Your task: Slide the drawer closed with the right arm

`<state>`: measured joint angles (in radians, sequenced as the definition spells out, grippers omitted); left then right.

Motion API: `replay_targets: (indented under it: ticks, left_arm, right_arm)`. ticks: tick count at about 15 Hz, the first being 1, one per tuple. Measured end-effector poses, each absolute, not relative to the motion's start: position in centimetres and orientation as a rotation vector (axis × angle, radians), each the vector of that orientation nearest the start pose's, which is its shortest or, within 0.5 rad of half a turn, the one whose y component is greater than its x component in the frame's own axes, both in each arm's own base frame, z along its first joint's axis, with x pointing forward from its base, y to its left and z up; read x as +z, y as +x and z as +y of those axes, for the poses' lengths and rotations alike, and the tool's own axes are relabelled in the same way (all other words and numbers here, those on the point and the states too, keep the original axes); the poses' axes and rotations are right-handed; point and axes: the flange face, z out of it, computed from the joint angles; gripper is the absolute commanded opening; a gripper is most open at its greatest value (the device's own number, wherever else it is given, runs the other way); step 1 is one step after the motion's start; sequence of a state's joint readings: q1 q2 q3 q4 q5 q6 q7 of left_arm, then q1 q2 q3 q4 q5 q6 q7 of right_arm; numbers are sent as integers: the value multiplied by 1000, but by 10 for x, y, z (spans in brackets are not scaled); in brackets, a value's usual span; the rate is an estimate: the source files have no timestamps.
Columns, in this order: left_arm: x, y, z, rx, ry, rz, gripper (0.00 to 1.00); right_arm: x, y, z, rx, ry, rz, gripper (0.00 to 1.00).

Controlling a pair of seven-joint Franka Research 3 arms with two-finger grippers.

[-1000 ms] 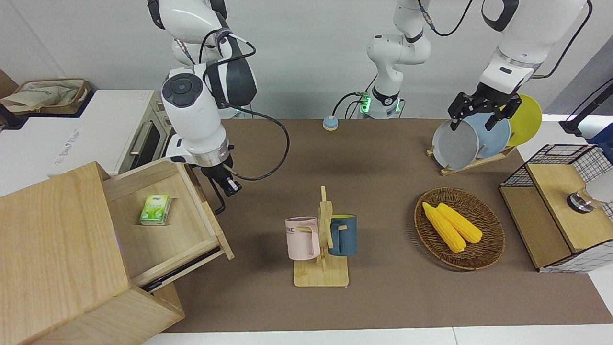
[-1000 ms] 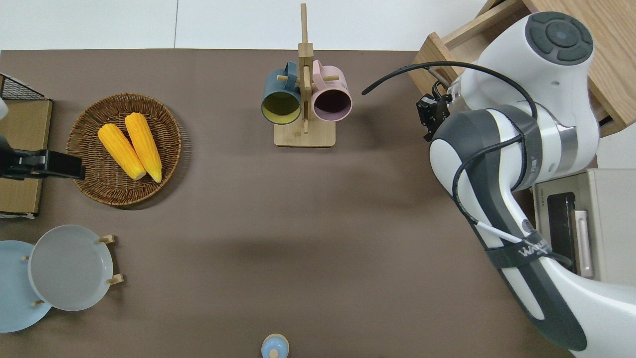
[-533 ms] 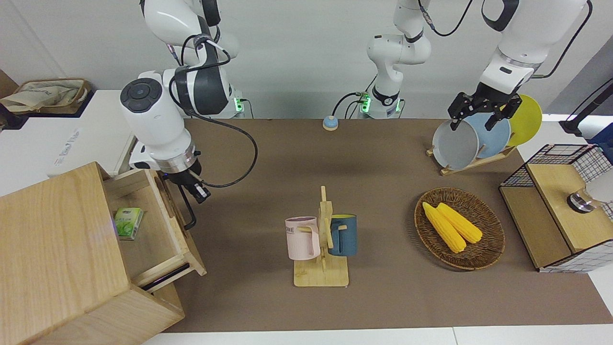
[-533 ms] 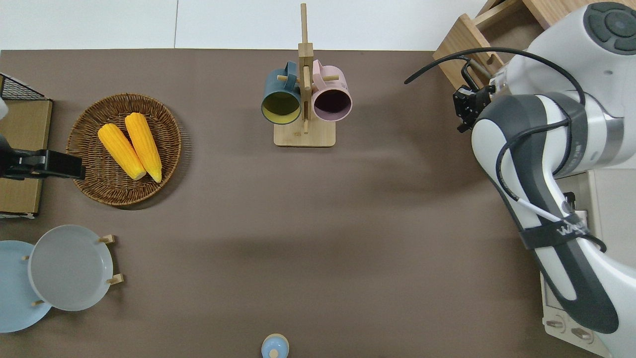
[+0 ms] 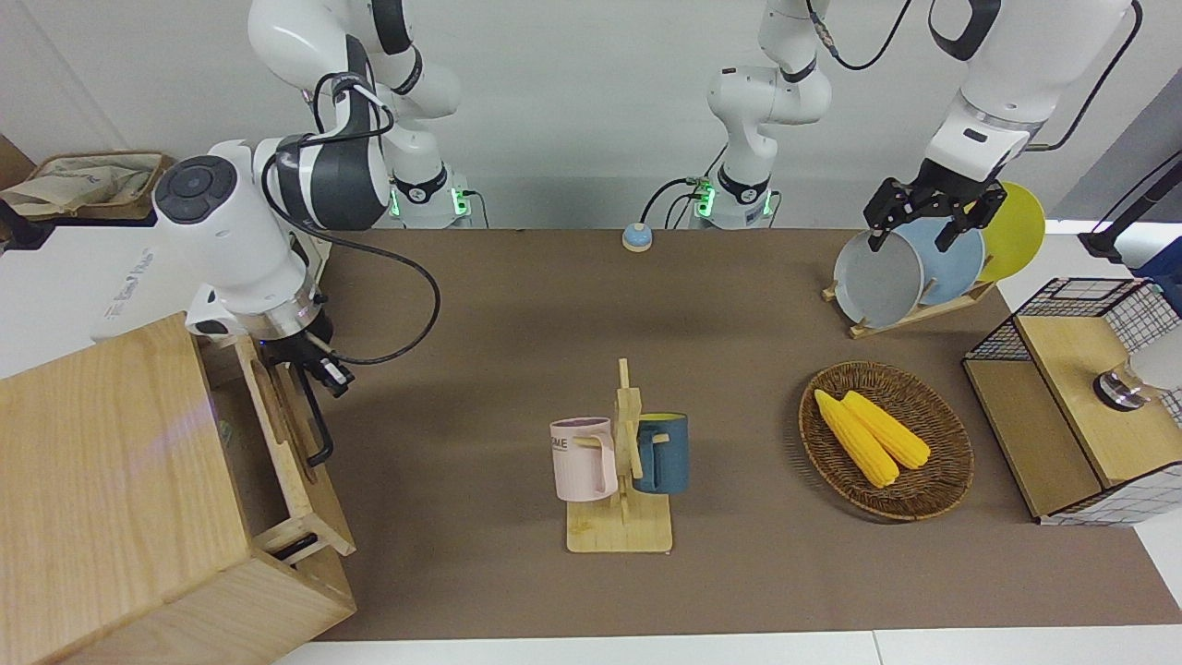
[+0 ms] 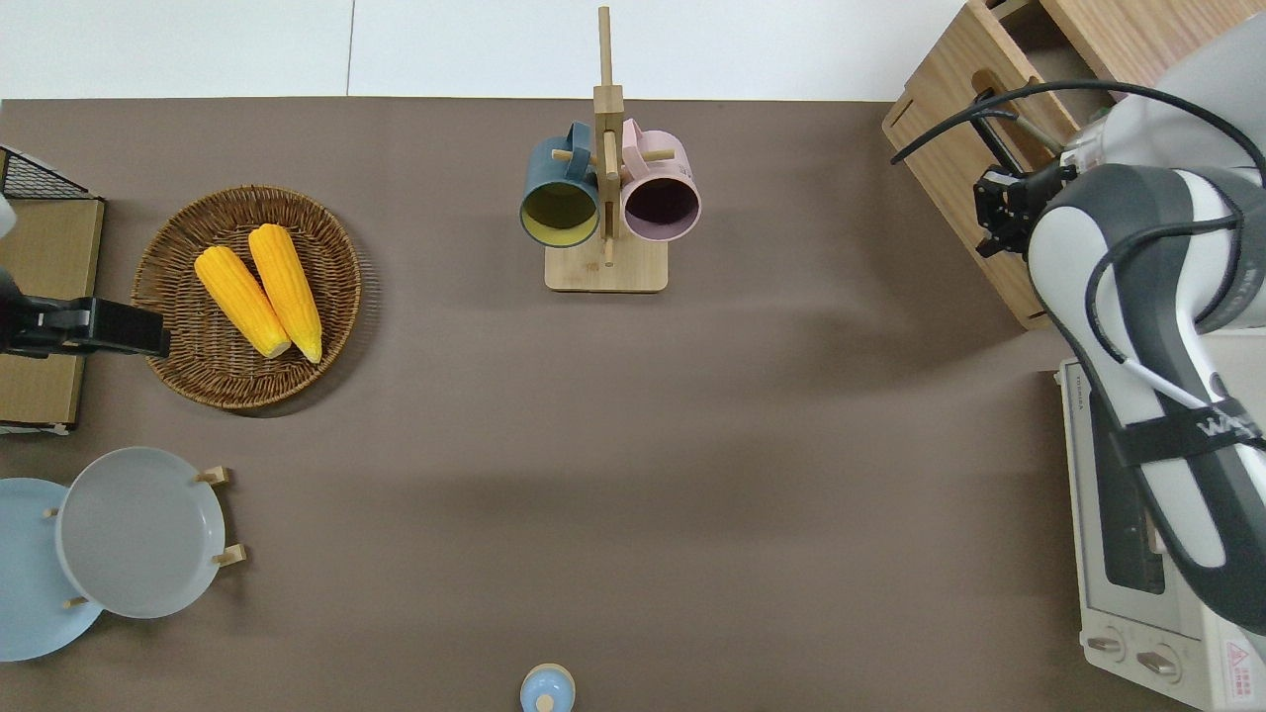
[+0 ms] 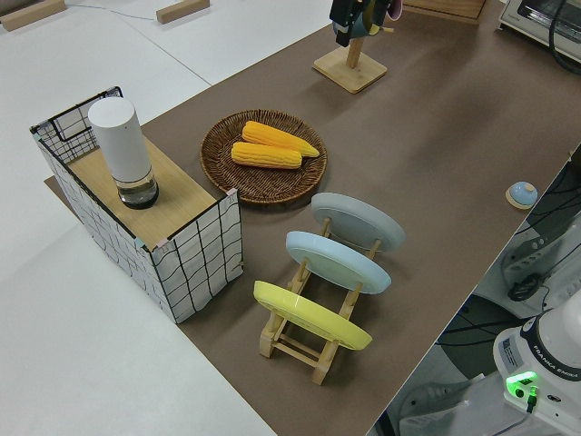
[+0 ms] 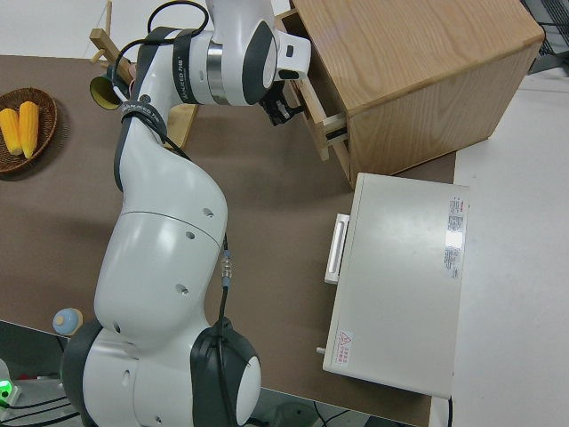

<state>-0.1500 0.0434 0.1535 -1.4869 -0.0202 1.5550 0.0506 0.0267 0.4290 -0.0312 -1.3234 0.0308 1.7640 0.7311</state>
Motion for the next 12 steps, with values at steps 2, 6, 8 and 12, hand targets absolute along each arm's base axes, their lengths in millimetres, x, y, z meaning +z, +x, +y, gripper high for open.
replay_targets:
  ticks: [2,6,8,12]
  left_arm:
    - [639,567,-2,-40,-3153,75,998]
    - [639,567,-2,-40,-3153,75,995]
    - [639,567,-2,-40,-3153,75,998]
    - [639,567,-2,-40,-3153,75,995]
  right_arm:
    - [490,689,-10,-7,-2922,1100,0]
    - [490,691,-24,-27,-2947,1023,0]
    - [490,691,-28,-36,-2952,1004,0]
    - [490,691,-29,-40,-2960,978,0]
